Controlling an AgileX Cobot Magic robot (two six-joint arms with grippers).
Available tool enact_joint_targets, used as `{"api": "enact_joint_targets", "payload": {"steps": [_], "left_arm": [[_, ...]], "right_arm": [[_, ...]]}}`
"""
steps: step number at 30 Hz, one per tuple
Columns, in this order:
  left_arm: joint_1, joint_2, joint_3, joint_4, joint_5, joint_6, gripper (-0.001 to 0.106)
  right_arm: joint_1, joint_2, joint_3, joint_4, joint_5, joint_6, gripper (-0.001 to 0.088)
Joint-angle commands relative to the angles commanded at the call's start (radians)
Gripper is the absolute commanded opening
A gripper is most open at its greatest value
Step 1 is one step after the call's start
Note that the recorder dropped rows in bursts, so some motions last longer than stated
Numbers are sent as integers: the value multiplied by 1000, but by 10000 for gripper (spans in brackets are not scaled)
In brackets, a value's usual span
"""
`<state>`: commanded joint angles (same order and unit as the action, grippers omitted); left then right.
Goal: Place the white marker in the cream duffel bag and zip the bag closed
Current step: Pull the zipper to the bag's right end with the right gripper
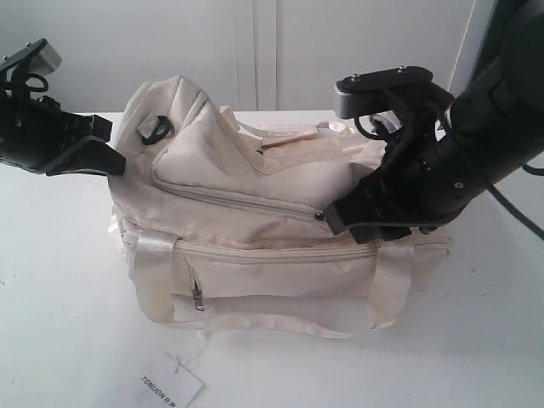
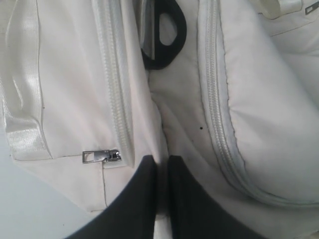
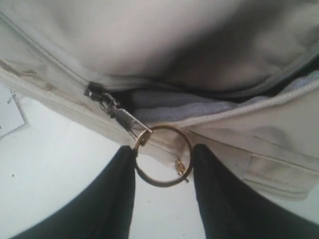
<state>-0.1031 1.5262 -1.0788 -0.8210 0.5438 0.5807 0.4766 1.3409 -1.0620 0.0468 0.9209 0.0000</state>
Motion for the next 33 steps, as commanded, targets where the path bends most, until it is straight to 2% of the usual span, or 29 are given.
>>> {"api": "enact_joint_targets", "payload": {"steps": [13,16,24,30,33], "left_arm": [[0,0,0,30,-8,1,0],[0,0,0,98,-30,1,0],[0,0,0,159,-54,0,0],[0,0,0,185,-58,0,0],[0,0,0,187,-63,0,0]], "right_arm": [[-161,-50,0,-68,15,0,0],[-202,-70,0,-73,10,0,0],[-308,-76,0,-86,-68,30,0],[-363,-76,0,-88,-134,67,0],[-368,-76,0,-70,-154,85,0]]}}
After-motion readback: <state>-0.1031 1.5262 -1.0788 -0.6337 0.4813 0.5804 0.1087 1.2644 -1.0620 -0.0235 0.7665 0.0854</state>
